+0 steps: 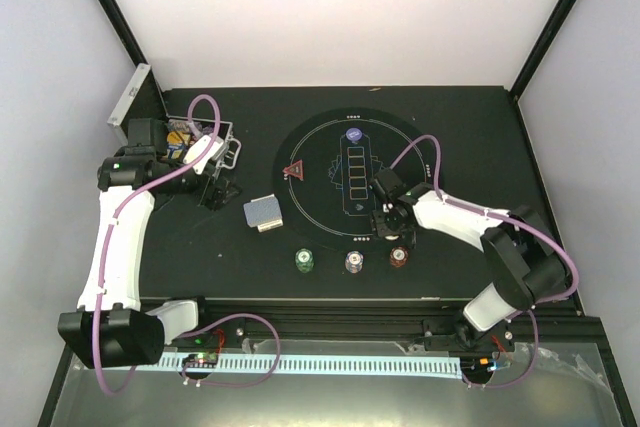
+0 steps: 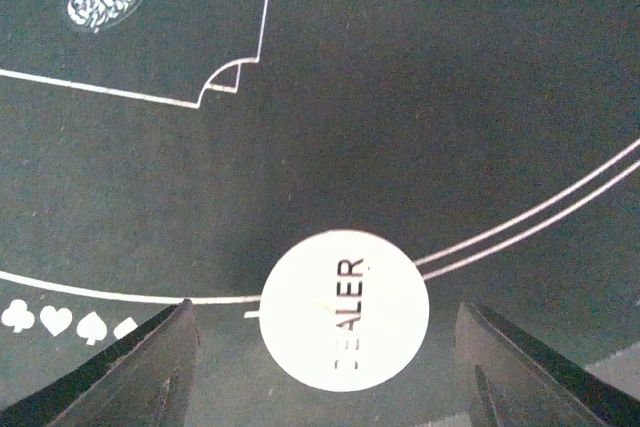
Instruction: Distribute texas hold em gaming equipment
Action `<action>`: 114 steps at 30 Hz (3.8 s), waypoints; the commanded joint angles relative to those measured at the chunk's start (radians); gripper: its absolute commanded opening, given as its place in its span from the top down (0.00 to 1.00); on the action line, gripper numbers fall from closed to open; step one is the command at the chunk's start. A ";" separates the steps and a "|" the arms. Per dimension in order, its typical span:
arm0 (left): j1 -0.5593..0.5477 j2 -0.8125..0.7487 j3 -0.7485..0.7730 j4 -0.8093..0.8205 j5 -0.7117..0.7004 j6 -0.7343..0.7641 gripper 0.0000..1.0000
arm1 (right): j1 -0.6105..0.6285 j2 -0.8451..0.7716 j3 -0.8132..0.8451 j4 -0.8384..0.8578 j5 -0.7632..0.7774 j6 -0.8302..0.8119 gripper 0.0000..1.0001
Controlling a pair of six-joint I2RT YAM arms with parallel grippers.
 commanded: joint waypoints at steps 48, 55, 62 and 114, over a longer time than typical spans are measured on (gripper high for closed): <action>0.004 0.039 0.084 -0.052 0.056 0.052 0.01 | -0.013 -0.120 0.136 -0.203 0.146 -0.011 0.24; 0.005 0.078 0.147 -0.059 0.008 -0.004 0.01 | 0.200 -0.163 0.337 -0.315 0.163 0.076 0.09; 0.004 0.086 0.095 0.021 -0.033 -0.072 0.01 | 0.518 0.005 0.526 -0.316 0.093 0.145 0.05; 0.130 0.015 0.040 0.032 -0.042 -0.014 0.01 | 0.580 0.298 0.498 -0.179 -0.027 0.159 0.43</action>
